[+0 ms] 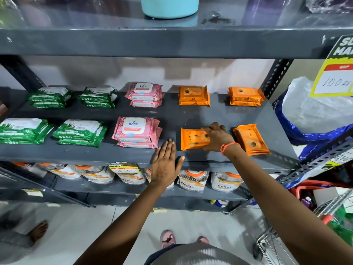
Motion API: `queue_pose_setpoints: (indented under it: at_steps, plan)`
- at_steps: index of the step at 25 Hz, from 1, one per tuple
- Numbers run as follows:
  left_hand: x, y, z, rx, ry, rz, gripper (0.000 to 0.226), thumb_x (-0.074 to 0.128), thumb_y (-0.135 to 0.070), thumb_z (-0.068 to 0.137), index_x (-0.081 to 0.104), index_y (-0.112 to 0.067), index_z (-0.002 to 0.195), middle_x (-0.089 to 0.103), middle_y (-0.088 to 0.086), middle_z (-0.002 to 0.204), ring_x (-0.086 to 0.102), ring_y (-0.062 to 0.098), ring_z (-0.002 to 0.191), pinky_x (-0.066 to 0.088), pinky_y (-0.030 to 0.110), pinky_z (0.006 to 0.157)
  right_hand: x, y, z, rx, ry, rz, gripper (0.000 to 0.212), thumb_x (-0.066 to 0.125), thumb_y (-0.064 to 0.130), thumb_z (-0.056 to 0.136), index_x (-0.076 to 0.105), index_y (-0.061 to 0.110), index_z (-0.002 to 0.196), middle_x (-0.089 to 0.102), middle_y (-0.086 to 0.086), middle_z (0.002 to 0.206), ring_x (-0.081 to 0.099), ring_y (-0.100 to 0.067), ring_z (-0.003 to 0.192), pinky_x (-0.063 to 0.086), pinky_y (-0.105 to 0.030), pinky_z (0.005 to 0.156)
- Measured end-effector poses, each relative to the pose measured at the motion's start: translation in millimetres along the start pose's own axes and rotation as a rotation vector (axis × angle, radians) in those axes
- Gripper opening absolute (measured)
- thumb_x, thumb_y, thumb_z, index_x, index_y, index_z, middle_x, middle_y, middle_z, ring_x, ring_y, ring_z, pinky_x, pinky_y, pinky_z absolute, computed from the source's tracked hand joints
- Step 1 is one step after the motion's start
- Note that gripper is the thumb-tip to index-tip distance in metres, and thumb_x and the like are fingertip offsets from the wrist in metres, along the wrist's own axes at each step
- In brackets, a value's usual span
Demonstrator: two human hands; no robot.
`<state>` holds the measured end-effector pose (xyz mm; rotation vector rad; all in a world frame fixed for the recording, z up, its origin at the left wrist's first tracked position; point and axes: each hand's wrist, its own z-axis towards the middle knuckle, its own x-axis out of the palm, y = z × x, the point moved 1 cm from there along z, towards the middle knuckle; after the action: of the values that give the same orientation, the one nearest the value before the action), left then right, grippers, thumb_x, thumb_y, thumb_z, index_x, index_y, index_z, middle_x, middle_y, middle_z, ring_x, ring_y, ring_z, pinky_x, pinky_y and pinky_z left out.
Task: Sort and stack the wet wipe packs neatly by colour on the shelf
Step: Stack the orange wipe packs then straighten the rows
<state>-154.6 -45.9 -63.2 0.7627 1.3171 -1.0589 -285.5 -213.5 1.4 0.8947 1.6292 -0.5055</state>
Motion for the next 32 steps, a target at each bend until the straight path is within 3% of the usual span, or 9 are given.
queue_pose_setpoints:
  at_steps: [4,7,9,12,16,20,23,28,32]
  plan:
    - [4,-3,4,0.021,0.020,-0.008,0.071,0.019,-0.056,0.094,0.023,-0.006,0.144,0.028,0.013,0.153,0.025,0.026,0.142,0.020,0.040,0.117,-4,-6,-11,0.027,0.023,-0.044,0.088,0.075,0.037,0.071,0.029,0.023,0.145,0.033,-0.017,0.139,0.033,-0.042,0.126,0.044,-0.048,0.103]
    - [3,-4,5,0.018,0.031,0.008,0.075,0.013,-0.058,0.092,0.020,-0.006,0.145,0.025,0.013,0.154,0.021,0.027,0.143,0.016,0.039,0.118,-10,-31,-18,0.058,0.117,-0.011,0.064,0.061,0.020,0.087,0.033,0.012,0.143,0.037,-0.024,0.141,0.035,-0.037,0.131,0.040,-0.043,0.098]
    - [2,-5,5,0.021,0.035,0.002,0.083,-0.001,-0.062,0.088,0.020,-0.006,0.145,0.024,0.013,0.155,0.020,0.027,0.144,0.016,0.039,0.118,-23,-48,-16,0.098,-0.043,0.130,0.057,0.061,0.025,0.086,0.041,0.013,0.138,0.044,-0.016,0.137,0.041,-0.034,0.127,0.043,-0.044,0.097]
    - [1,-6,5,0.025,0.029,-0.022,0.091,-0.013,-0.065,0.082,0.019,-0.008,0.145,0.021,0.012,0.155,0.018,0.026,0.144,0.016,0.040,0.119,-28,-68,-21,0.314,-0.227,0.109,0.063,0.065,0.041,0.080,0.046,0.014,0.134,0.043,-0.018,0.136,0.036,-0.038,0.129,0.041,-0.049,0.103]
    - [1,-7,4,0.010,0.027,-0.031,0.091,-0.015,-0.065,0.082,0.019,-0.008,0.145,0.022,0.012,0.155,0.019,0.026,0.144,0.016,0.040,0.119,-8,-81,-37,0.593,-0.111,0.190,0.076,0.063,0.050,0.079,0.033,0.015,0.139,0.036,-0.022,0.143,0.035,-0.045,0.130,0.037,-0.058,0.102]
    - [0,-7,4,0.009,0.026,-0.042,0.089,-0.012,-0.063,0.084,0.021,-0.007,0.145,0.024,0.013,0.154,0.021,0.027,0.143,0.018,0.041,0.118,-7,-77,-30,0.531,-0.233,0.214,0.077,0.062,0.047,0.082,0.028,0.015,0.143,0.042,-0.024,0.138,0.042,-0.046,0.124,0.042,-0.056,0.099]
    - [0,-7,3,0.010,0.025,-0.036,0.087,-0.009,-0.062,0.086,0.022,-0.007,0.144,0.025,0.013,0.154,0.022,0.027,0.143,0.018,0.041,0.118,-15,-57,-24,0.290,-0.348,0.249,0.095,0.071,0.045,0.074,0.019,0.014,0.148,0.045,-0.021,0.140,0.046,-0.043,0.124,0.044,-0.051,0.097]
    - [1,-5,3,0.004,0.012,-0.027,0.077,0.006,-0.058,0.090,0.026,-0.006,0.143,0.030,0.013,0.152,0.027,0.027,0.141,0.023,0.041,0.117,-13,-11,-9,-0.123,-0.111,0.190,0.120,0.080,0.036,0.067,-0.002,0.014,0.152,0.045,-0.017,0.146,0.044,-0.038,0.129,0.041,-0.046,0.106]
    - [2,-6,3,0.004,-0.010,-0.025,0.072,0.016,-0.055,0.092,0.030,-0.005,0.142,0.035,0.014,0.150,0.032,0.027,0.139,0.028,0.042,0.115,-14,-16,-4,-0.108,0.001,0.205,0.132,0.085,0.045,0.059,-0.006,0.017,0.151,0.039,-0.015,0.150,0.042,-0.038,0.131,0.038,-0.045,0.108]
